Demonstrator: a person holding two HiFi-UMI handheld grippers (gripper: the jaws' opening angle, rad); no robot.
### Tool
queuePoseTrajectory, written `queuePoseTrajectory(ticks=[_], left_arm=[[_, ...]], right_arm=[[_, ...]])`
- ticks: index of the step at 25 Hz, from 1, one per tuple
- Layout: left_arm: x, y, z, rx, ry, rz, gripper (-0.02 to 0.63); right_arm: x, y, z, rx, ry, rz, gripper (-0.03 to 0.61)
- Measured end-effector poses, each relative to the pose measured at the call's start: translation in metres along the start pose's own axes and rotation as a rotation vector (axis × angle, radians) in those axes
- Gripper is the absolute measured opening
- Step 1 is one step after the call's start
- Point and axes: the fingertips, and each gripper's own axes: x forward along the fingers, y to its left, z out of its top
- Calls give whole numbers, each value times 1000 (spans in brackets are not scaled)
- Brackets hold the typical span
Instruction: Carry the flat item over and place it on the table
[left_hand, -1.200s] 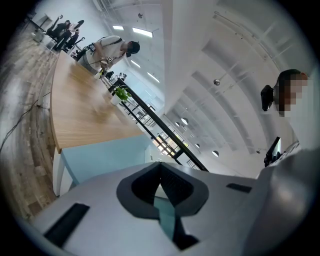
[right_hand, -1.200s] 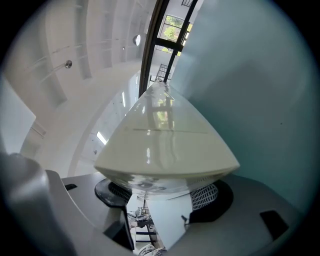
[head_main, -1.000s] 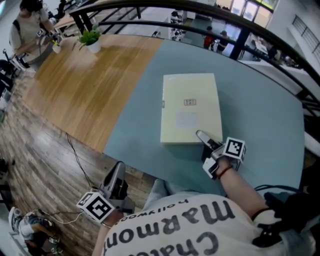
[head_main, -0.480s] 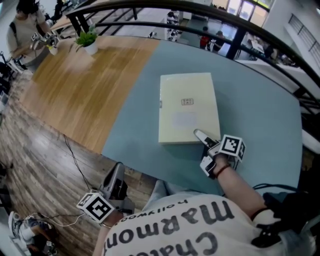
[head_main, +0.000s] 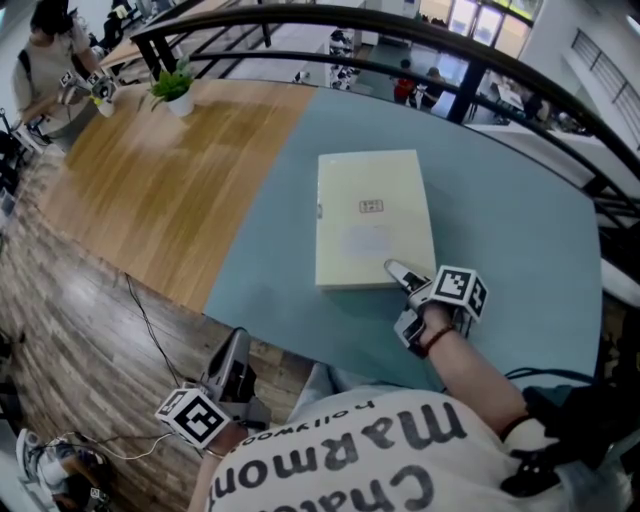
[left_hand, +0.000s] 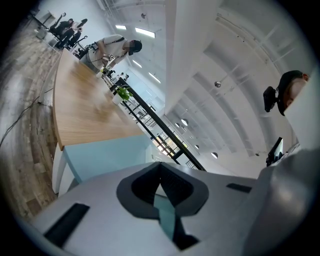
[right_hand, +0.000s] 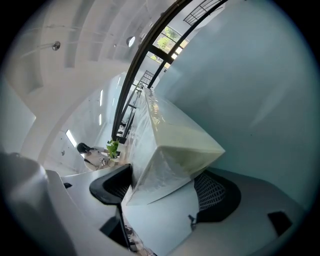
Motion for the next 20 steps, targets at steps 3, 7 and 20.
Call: queuePoseTrajectory(ticks=[3, 7, 20], left_arm=[[-2, 1, -2, -6, -2, 2, 2], [-4, 4, -2, -11, -4, 8, 2], [-6, 6, -3, -23, -8, 5, 2]], right_arm=[[-1, -1, 1, -4, -18, -22, 388], [-2, -4, 4, -9, -46, -78, 394], [-3, -5, 6, -40, -107, -127, 400]])
